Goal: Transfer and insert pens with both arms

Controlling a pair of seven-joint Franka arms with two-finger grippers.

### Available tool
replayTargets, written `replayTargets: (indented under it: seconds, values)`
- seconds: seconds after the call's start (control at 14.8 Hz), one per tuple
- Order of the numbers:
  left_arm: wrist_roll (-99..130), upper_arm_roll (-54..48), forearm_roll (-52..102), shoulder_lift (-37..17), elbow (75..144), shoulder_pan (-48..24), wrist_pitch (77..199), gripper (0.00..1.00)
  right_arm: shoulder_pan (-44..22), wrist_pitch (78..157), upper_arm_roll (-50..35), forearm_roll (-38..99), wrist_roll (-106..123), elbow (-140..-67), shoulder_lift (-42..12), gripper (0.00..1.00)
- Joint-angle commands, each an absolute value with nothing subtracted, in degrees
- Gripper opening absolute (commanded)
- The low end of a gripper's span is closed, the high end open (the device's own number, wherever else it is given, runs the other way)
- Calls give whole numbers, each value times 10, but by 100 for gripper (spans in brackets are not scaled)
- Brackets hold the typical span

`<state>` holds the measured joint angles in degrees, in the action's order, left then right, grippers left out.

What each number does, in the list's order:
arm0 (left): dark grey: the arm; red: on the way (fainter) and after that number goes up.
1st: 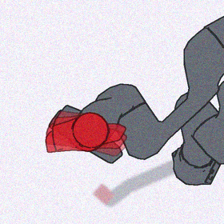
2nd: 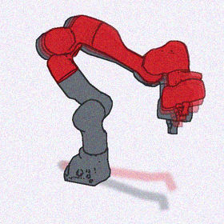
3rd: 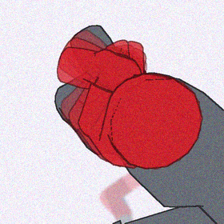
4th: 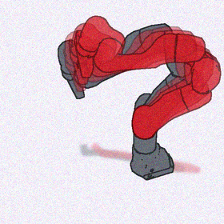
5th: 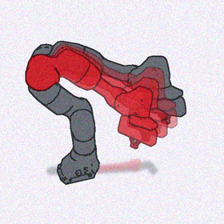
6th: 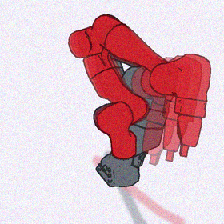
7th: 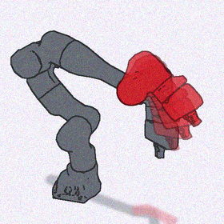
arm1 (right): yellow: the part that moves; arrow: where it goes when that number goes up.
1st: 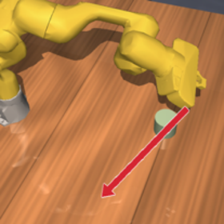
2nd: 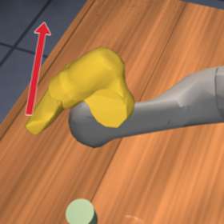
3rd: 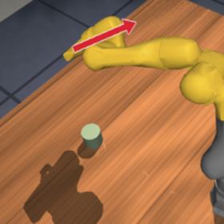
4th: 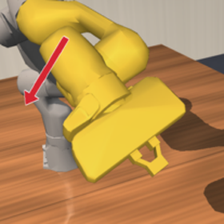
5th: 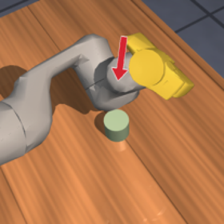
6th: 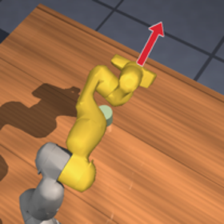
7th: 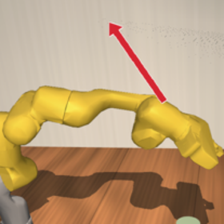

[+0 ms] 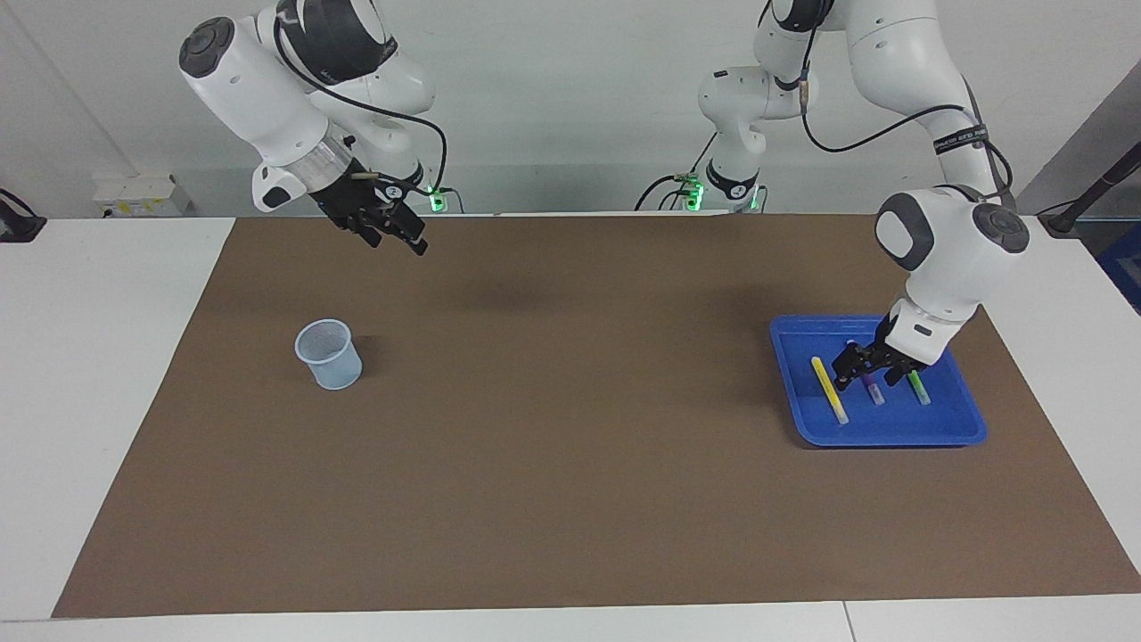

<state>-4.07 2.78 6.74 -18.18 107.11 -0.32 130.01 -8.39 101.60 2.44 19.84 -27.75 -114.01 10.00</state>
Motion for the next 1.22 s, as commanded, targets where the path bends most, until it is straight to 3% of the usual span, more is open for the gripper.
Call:
replayTargets:
  seconds: [0.0, 1.15]
  values:
    - [-56, 27, 78, -192, 1073, -3, 1311, 99, -83, 1031, 22, 214, -287, -1161, 117, 100]
    - [-88, 24, 91, -224, 1071, -4, 1310, 83, -86, 1032, 22, 229, -287, -1165, 117, 100]
